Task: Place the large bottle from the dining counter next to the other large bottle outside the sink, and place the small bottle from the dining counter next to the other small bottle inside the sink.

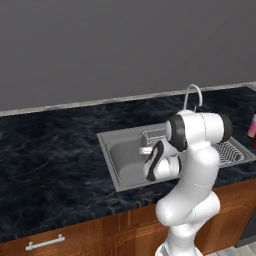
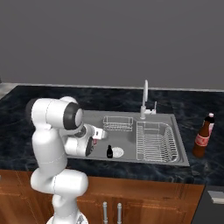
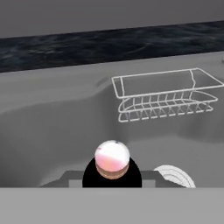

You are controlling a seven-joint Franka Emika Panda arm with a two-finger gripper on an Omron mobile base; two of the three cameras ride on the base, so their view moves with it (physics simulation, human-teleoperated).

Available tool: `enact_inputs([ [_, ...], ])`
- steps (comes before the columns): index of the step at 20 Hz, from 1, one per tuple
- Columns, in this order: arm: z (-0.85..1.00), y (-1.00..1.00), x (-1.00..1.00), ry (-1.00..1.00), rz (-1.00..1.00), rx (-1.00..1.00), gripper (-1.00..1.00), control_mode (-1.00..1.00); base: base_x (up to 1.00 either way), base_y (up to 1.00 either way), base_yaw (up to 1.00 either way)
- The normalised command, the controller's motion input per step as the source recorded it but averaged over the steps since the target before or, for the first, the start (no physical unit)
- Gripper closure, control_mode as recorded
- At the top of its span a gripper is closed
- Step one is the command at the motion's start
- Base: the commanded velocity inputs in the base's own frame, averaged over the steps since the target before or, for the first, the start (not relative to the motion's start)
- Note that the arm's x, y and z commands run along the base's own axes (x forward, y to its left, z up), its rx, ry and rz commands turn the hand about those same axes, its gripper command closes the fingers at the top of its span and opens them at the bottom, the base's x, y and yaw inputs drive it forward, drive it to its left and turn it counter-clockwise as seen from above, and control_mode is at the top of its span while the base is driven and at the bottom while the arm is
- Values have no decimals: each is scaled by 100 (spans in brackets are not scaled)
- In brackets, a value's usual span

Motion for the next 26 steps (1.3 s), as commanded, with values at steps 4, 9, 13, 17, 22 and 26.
enact_inputs([
  [4,-37,11,0,0,0,0,100,-100,0,0,0],
  [9,-37,11,0,0,0,0,100,-100,0,0,0],
  [13,-35,6,0,0,0,0,100,-100,0,0,0],
  [17,-25,2,3,0,-1,0,100,-100,0,0,0],
  [22,-14,0,7,0,-2,0,100,-100,0,0,0],
  [26,-11,0,9,-2,-3,0,100,-100,0,0,0],
])
